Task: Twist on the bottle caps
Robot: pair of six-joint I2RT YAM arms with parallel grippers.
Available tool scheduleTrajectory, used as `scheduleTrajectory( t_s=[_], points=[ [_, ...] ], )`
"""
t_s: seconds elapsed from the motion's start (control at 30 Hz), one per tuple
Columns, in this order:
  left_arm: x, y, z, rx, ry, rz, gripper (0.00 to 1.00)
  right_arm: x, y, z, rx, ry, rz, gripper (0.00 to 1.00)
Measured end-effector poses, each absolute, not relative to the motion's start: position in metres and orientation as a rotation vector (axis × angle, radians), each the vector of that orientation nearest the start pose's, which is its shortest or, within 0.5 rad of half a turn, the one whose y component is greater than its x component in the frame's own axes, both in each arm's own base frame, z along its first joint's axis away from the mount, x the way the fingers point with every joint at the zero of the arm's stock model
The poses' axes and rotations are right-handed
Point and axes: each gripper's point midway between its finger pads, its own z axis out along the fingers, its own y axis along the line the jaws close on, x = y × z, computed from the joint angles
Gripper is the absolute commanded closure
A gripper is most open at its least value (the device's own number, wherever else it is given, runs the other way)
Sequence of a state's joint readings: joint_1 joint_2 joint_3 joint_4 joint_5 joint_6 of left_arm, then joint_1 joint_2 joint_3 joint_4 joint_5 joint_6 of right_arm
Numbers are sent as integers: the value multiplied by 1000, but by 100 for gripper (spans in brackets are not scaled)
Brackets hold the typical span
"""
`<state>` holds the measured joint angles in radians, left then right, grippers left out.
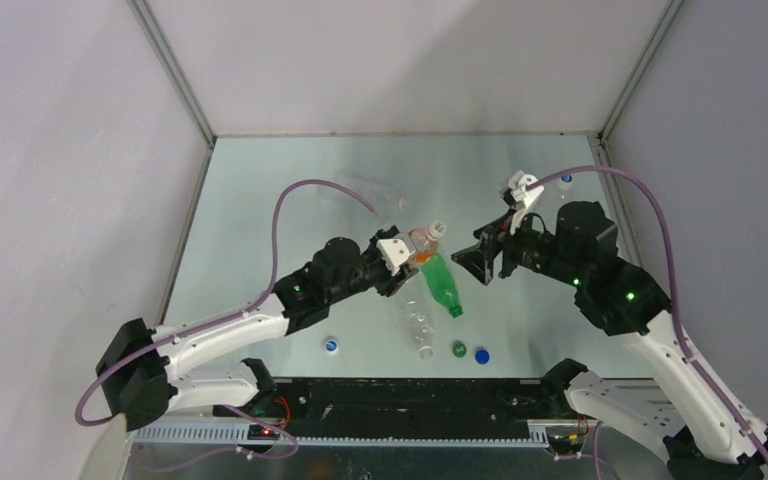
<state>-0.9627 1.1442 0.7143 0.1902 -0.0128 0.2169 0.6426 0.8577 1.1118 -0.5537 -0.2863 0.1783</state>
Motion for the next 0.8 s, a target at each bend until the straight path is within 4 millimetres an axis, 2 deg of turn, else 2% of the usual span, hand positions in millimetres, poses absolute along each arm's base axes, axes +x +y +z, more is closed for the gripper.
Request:
scheduleTrajectory(
  t_s=[0.13, 0.27, 0.5, 0.8],
  points=[
    [224, -309, 191, 1132, 1575, -597, 66, 186, 203, 328, -822, 1731, 764, 34],
    [202, -309, 186, 1310, 1565, -688, 66, 177, 199, 328, -1033, 1634, 706, 38],
    [169, -317, 200, 1531, 1463, -833, 66, 159, 207, 328, -1300, 1475, 718, 47],
    [153, -318, 194, 1639, 1458, -913, 66, 144, 223, 313, -1460, 1416, 796, 55]
  ],
)
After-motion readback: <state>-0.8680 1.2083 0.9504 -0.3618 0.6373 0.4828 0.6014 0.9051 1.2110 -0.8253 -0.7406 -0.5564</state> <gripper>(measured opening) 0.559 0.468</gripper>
